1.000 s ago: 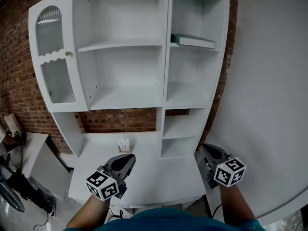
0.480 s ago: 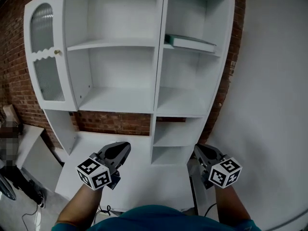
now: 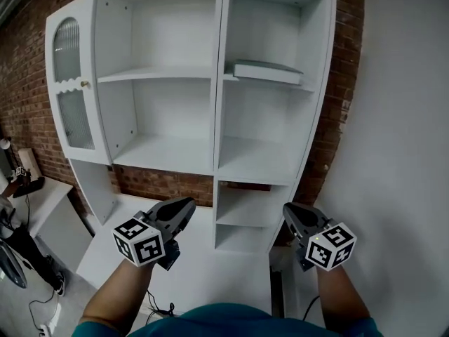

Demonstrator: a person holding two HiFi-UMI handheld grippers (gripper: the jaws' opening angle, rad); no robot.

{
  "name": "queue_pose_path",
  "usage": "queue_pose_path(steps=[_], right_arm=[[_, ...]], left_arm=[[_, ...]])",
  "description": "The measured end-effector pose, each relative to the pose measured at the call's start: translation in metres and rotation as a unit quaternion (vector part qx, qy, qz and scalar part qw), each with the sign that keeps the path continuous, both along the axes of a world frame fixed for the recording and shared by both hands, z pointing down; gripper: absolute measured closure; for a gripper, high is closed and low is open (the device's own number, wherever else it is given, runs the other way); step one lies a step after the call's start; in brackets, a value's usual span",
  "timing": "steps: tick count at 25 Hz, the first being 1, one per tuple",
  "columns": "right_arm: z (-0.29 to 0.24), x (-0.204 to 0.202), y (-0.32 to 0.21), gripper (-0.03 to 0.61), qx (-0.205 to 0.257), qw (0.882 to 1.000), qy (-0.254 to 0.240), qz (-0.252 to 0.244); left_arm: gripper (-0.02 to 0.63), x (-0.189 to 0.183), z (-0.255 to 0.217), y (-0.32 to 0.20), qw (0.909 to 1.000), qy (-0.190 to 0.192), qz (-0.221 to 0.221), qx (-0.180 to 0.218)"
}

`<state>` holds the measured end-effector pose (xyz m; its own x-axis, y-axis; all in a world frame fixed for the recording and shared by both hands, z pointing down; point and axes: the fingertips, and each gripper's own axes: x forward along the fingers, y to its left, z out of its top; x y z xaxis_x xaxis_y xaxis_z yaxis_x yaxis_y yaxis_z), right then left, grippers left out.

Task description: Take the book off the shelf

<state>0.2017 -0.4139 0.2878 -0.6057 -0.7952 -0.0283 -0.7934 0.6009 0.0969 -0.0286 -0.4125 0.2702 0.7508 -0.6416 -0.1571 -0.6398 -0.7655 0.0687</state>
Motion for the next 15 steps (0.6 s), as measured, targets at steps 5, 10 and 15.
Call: queue_pose_path(steps=[5,10,15], right_arm=[[-0.036,0.002,-0.007,0.555,0.019,0.999,-0.026,0.026],[-0.084,-0.002,-0.013,0.555,0.056,0.997,-0.01,0.046],[-0.131,-0.007,-0.019,0.555,0.097,0.993,0.026,0.066]], left_arm=[[0.595,-0.004,-0.031,-0.008,0.9997,-0.016,0.008,0.015],[0.595,-0.01,-0.08,-0.014,0.9985,-0.027,0.016,0.045],[0.595,-0.016,-0.123,-0.02,0.9981,-0.02,0.022,0.055]])
